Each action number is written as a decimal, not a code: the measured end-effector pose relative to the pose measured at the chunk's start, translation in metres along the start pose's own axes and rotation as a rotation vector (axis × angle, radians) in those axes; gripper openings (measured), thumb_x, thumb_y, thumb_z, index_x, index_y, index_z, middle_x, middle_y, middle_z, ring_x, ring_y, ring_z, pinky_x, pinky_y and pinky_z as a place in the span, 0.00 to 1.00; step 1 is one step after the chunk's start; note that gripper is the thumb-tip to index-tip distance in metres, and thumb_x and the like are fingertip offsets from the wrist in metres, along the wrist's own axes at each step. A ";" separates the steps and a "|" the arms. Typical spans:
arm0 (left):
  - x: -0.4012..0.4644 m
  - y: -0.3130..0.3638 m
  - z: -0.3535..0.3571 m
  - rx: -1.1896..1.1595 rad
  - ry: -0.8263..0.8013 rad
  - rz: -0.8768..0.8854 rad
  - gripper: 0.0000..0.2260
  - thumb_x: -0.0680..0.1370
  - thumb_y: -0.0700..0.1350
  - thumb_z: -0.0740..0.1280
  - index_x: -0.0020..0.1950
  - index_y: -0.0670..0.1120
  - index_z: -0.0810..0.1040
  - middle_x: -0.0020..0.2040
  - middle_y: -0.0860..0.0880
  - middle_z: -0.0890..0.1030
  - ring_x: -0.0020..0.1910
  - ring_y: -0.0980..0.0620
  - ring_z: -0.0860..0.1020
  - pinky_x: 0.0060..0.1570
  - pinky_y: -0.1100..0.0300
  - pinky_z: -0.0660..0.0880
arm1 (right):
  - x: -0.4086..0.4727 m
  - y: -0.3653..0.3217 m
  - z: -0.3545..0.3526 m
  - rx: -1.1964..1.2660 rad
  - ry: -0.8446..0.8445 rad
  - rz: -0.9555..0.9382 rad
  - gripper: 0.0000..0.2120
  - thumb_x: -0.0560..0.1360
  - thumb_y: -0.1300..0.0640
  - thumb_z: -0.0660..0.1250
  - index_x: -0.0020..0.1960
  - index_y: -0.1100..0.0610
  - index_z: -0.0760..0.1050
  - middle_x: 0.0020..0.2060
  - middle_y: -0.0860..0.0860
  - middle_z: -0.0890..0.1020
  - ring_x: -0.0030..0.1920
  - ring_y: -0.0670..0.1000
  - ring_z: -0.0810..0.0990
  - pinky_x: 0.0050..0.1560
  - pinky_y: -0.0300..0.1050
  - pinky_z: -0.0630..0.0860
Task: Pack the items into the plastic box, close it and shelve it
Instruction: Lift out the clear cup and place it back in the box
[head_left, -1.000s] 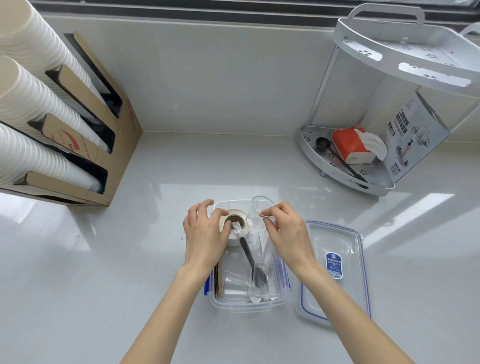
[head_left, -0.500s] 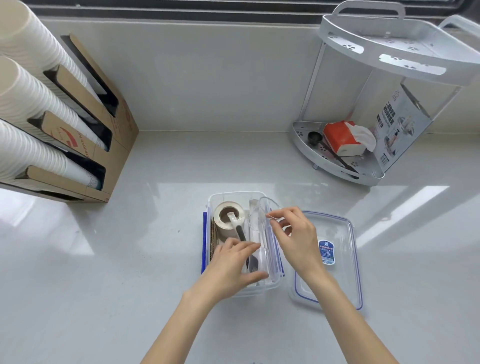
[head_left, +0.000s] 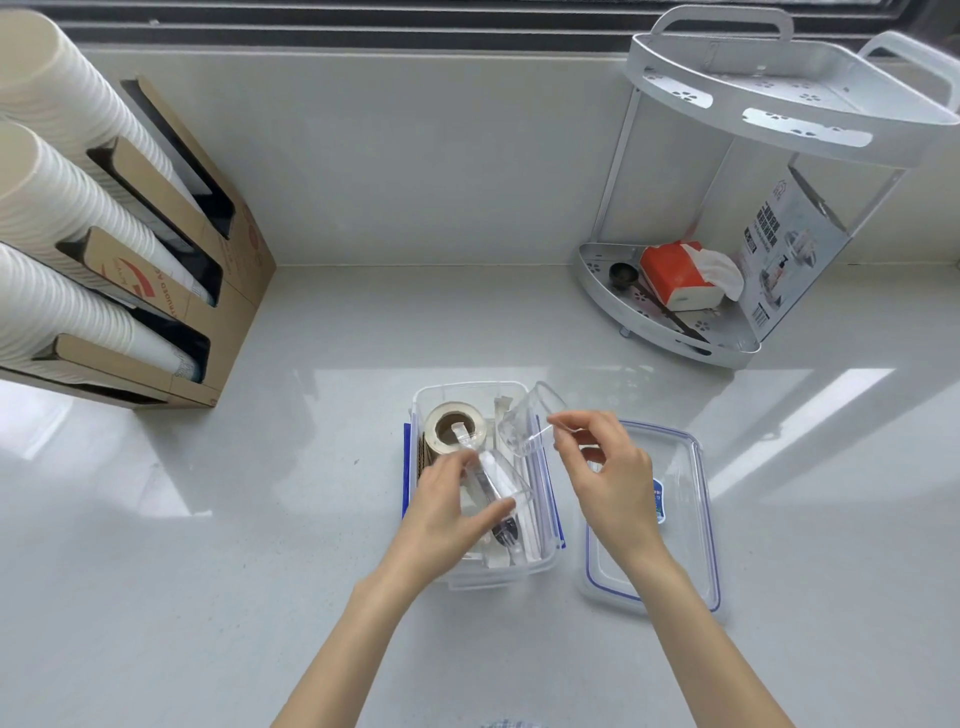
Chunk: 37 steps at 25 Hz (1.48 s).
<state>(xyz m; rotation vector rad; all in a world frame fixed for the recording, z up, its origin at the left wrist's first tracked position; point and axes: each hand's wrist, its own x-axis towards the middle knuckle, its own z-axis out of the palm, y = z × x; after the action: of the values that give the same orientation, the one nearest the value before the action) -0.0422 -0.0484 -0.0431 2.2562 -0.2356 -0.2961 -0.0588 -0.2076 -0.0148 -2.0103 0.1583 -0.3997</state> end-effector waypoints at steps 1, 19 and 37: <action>-0.001 0.002 -0.003 -0.042 0.059 -0.022 0.27 0.70 0.52 0.69 0.65 0.45 0.65 0.59 0.50 0.73 0.57 0.52 0.71 0.55 0.63 0.68 | 0.000 -0.005 -0.002 0.023 0.007 -0.021 0.12 0.75 0.61 0.64 0.42 0.43 0.73 0.40 0.41 0.77 0.43 0.42 0.78 0.40 0.24 0.71; -0.012 0.024 -0.022 -1.000 0.037 -0.206 0.27 0.70 0.60 0.59 0.63 0.46 0.69 0.61 0.43 0.76 0.56 0.49 0.79 0.52 0.61 0.79 | -0.017 -0.012 0.025 -0.025 -0.305 -0.223 0.10 0.72 0.52 0.62 0.48 0.52 0.80 0.41 0.33 0.74 0.46 0.36 0.73 0.47 0.23 0.66; -0.024 -0.012 -0.042 -0.435 0.390 -0.278 0.18 0.72 0.46 0.69 0.59 0.44 0.70 0.53 0.51 0.74 0.52 0.51 0.74 0.47 0.64 0.67 | -0.016 0.000 0.052 -0.424 -0.791 0.080 0.23 0.75 0.53 0.62 0.69 0.54 0.63 0.63 0.53 0.70 0.63 0.50 0.71 0.64 0.44 0.67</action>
<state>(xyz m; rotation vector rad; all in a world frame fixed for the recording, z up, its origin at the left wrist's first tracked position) -0.0519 -0.0042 -0.0231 1.8603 0.3226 -0.0385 -0.0557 -0.1592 -0.0393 -2.4140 -0.1881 0.5346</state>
